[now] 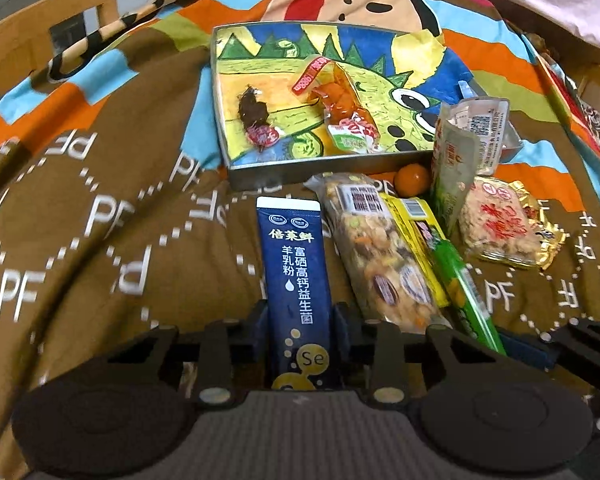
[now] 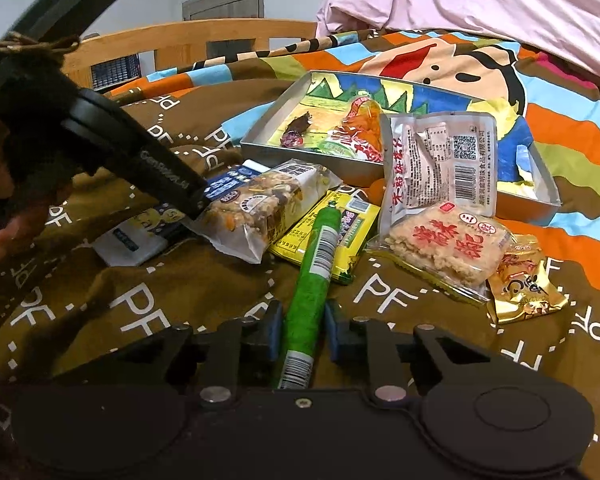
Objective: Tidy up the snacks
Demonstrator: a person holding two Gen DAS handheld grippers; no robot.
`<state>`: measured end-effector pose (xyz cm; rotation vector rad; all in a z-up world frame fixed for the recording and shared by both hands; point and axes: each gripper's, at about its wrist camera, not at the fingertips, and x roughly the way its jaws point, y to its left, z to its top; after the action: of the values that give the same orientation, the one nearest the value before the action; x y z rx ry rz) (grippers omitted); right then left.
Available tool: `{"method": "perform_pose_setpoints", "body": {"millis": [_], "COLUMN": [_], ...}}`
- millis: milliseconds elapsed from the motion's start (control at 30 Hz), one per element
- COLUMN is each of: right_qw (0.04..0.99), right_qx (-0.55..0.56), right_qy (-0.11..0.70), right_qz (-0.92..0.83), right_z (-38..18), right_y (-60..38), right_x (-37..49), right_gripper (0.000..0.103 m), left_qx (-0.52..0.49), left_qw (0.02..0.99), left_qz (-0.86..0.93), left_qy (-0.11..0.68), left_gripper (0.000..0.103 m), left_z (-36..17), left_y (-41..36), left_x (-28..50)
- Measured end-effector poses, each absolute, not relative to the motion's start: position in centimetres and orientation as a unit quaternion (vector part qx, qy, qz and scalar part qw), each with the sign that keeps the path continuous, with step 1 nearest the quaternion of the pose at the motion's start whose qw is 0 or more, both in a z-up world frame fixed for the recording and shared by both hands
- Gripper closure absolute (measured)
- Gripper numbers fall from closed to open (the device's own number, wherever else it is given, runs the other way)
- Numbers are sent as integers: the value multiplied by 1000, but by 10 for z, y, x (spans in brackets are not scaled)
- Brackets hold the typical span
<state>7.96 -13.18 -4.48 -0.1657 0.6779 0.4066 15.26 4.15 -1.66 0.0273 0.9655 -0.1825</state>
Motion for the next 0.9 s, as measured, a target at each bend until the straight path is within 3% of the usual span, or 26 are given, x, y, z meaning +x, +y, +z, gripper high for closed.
{"method": "perform_pose_setpoints", "body": {"millis": [467, 900], "right_qw": [923, 929], "right_qx": [-198, -225], "right_qy": [278, 240], "right_qz": [178, 170], "right_z": [-38, -30], "right_y": [-125, -127], "right_x": [47, 39], "right_gripper": [84, 84], "left_qx": [-33, -48], "left_qw": [895, 910], "left_qz": [-77, -51], "left_qy": [438, 408], "left_gripper": [68, 68], "left_z": [-6, 3], "left_y": [35, 36], "left_x": [80, 67]}}
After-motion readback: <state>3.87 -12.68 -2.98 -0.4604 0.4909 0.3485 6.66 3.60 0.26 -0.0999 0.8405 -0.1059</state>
